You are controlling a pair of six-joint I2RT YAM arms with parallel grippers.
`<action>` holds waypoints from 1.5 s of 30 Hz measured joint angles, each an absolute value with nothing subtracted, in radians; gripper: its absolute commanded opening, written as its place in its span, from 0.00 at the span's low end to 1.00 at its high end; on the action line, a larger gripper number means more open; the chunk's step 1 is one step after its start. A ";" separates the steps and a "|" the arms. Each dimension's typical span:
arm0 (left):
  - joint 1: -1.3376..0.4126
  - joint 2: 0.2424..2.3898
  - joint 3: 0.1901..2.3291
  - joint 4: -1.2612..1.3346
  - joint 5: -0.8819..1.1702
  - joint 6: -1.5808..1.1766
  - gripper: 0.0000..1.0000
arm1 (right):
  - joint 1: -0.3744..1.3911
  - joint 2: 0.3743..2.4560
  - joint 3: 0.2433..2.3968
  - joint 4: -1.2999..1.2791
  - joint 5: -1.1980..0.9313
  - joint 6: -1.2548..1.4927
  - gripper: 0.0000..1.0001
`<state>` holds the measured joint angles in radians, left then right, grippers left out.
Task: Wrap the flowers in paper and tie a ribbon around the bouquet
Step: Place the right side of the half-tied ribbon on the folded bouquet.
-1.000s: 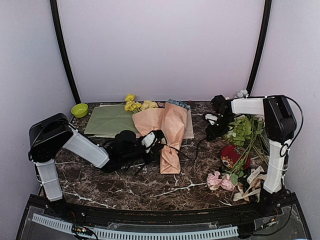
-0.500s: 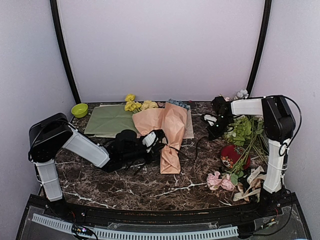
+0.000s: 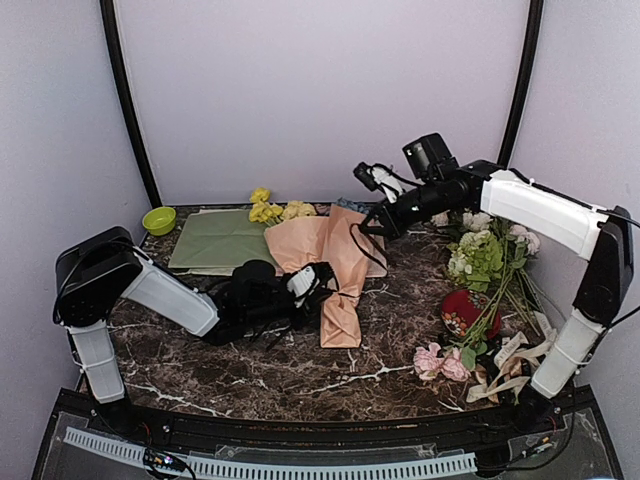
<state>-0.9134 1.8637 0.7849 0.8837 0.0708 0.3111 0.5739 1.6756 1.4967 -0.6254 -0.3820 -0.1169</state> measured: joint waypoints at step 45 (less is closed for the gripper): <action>-0.934 1.834 0.689 1.024 0.237 0.244 0.00 | 0.720 1.452 1.070 0.125 -0.723 -0.211 0.85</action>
